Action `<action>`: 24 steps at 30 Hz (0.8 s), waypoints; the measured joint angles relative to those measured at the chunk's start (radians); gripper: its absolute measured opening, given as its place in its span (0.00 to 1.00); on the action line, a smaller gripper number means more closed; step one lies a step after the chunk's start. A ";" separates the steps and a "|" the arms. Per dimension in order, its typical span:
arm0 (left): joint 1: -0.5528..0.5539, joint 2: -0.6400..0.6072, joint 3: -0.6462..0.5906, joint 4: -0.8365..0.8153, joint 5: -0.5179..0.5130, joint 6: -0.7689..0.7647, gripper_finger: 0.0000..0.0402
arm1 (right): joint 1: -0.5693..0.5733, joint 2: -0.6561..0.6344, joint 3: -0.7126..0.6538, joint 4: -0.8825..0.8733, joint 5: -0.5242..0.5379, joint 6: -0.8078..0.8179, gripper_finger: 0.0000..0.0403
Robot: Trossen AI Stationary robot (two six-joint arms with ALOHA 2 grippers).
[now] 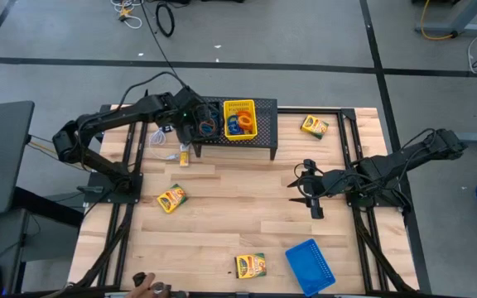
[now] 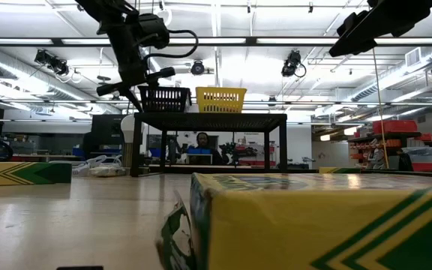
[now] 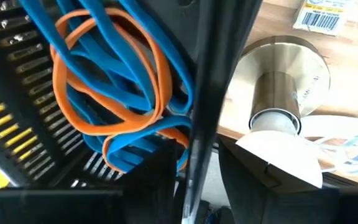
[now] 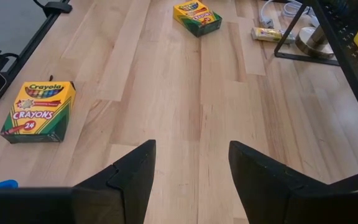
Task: Pick & Place Office Desk Supplies
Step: Put the black basket on the shelf, then adjust the yellow basket on the shelf
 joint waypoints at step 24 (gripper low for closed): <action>0.012 -0.001 0.196 -0.169 -0.119 -0.227 0.37 | 0.000 0.000 0.000 0.001 0.000 -0.002 0.53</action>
